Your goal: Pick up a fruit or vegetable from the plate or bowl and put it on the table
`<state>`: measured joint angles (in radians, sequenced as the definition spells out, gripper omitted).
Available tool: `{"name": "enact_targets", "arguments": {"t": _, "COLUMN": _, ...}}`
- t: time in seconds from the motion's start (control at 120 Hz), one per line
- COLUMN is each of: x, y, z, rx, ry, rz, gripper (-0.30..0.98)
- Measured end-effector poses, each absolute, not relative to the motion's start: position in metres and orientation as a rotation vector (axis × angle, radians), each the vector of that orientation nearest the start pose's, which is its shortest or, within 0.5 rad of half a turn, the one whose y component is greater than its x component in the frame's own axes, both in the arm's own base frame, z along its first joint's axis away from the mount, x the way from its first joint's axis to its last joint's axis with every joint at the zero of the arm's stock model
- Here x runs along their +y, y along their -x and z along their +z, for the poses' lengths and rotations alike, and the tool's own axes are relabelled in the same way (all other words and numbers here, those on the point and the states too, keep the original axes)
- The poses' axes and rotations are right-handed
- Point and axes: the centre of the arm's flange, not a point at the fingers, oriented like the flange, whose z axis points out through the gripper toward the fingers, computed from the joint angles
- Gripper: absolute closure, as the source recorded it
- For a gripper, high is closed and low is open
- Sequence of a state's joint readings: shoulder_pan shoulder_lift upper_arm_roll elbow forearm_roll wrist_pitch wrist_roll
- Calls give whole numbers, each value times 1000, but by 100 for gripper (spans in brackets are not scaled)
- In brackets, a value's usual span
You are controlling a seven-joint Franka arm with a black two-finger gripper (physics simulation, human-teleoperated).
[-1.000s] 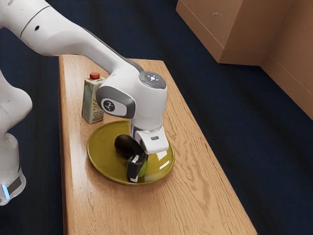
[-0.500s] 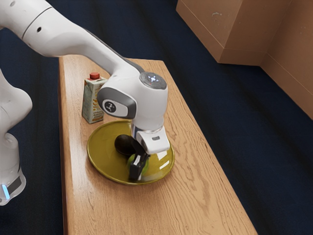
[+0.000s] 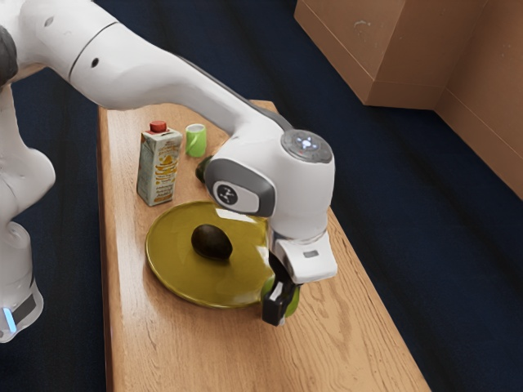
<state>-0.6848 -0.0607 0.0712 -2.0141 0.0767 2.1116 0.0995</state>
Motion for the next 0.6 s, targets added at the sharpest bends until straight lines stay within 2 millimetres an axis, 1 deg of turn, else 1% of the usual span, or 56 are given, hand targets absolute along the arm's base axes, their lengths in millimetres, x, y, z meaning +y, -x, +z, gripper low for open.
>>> {"name": "enact_targets", "arguments": {"t": 0.083, "x": -346, "y": -466, "z": 495, "rx": 1184, "ry": 2874, "rz": -271, "gripper": 34}}
{"name": "enact_targets", "arguments": {"t": 0.142, "x": -368, "y": -470, "z": 494, "rx": 1222, "ry": 2866, "rz": -275, "gripper": 34}}
{"name": "enact_targets", "arguments": {"t": 0.225, "x": -398, "y": -461, "z": 490, "rx": 1297, "ry": 2843, "rz": -270, "gripper": 33}}
{"name": "enact_targets", "arguments": {"t": 0.275, "x": -410, "y": -454, "z": 489, "rx": 1333, "ry": 2830, "rz": -265, "gripper": 33}}
{"name": "enact_targets", "arguments": {"t": 0.342, "x": -415, "y": -450, "z": 487, "rx": 1350, "ry": 2824, "rz": -260, "gripper": 33}}
{"name": "enact_targets", "arguments": {"t": 0.442, "x": -416, "y": -456, "z": 487, "rx": 1348, "ry": 2826, "rz": -261, "gripper": 33}}
{"name": "enact_targets", "arguments": {"t": 0.517, "x": -421, "y": -454, "z": 487, "rx": 1364, "ry": 2821, "rz": -262, "gripper": 20}}
{"name": "enact_targets", "arguments": {"t": 0.6, "x": -425, "y": -450, "z": 489, "rx": 1383, "ry": 2813, "rz": -267, "gripper": 11}}
